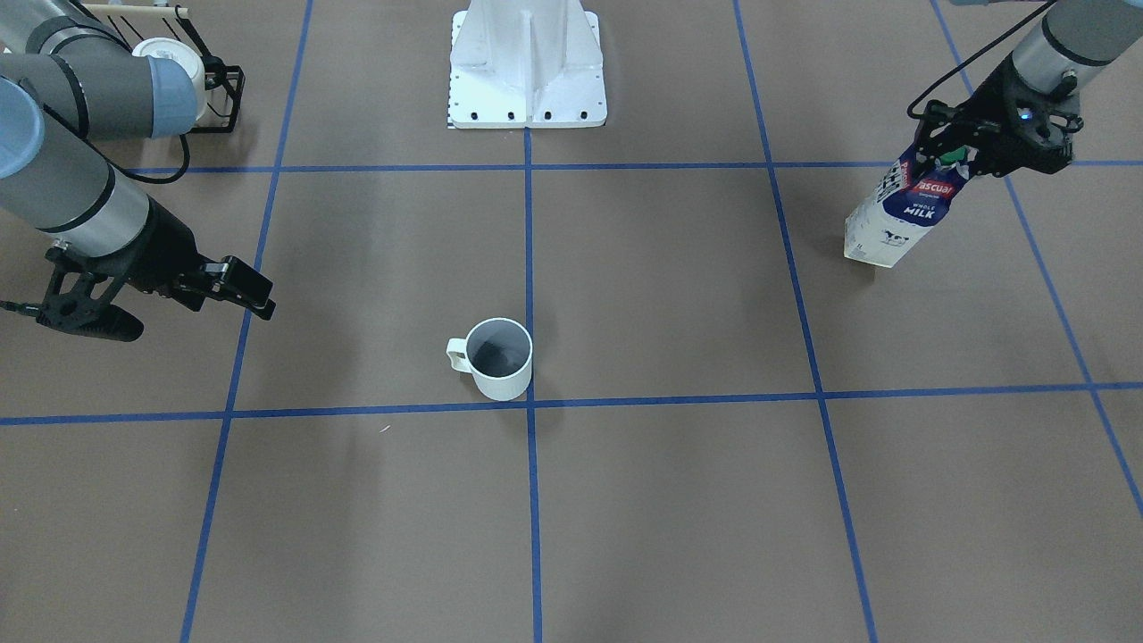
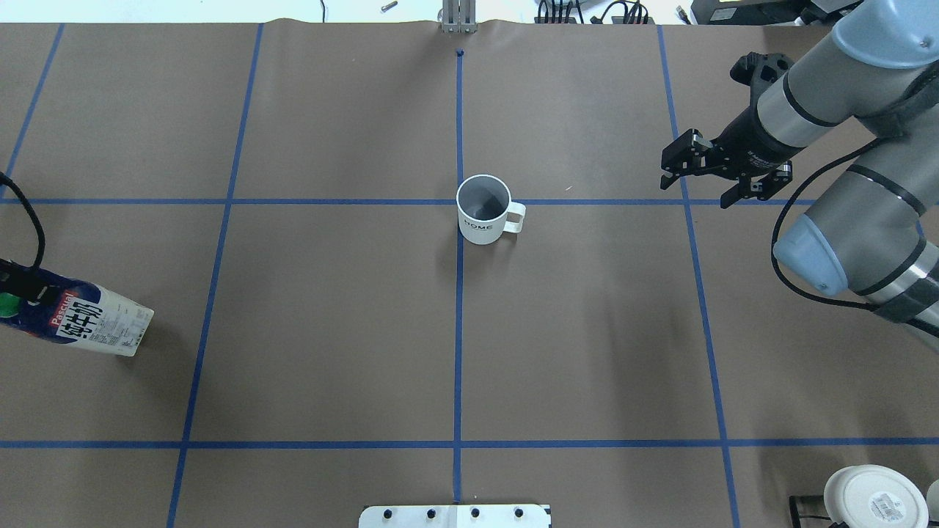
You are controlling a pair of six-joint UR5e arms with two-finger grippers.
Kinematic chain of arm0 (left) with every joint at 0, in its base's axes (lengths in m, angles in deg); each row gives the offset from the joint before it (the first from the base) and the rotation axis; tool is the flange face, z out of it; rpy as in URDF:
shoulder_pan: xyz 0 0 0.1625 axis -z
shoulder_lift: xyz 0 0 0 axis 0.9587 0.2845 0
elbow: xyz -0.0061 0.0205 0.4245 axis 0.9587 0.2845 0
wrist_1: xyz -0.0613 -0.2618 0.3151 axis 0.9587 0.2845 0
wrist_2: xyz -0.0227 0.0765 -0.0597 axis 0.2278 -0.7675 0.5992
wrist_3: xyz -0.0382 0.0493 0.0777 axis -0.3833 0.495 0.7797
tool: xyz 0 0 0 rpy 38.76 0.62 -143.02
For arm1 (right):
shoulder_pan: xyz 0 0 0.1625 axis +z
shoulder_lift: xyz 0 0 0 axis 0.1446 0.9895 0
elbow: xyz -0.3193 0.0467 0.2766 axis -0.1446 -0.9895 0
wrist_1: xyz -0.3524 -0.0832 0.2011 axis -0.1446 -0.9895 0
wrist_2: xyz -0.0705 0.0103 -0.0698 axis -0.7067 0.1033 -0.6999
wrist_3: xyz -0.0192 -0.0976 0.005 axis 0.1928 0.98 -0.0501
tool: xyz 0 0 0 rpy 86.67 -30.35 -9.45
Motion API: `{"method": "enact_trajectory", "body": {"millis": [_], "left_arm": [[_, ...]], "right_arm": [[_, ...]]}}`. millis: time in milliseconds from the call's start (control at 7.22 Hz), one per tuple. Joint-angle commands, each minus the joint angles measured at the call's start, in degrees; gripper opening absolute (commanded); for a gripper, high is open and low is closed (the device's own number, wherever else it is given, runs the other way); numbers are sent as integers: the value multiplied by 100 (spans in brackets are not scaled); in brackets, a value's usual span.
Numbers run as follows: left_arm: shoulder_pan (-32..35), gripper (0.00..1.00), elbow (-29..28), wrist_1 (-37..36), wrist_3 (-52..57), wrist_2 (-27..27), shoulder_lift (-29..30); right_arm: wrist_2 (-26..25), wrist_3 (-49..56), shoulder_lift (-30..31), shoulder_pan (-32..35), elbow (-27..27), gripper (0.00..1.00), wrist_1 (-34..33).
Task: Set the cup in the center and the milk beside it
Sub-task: 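Lower the left gripper onto the milk carton top and grasp it, then carry the milk carton with the left gripper beside the mug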
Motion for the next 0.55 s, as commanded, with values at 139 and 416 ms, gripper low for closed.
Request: {"method": "enact_trajectory", "body": {"millis": [139,416], "left_arm": [[350,0,7,-2113,-541,389,1838],[289,0,-613,-3581,-894,345,3617]], "right_arm": [[39,23,21,185,22,100,0],[39,50,30,212,5,100,9]]}}
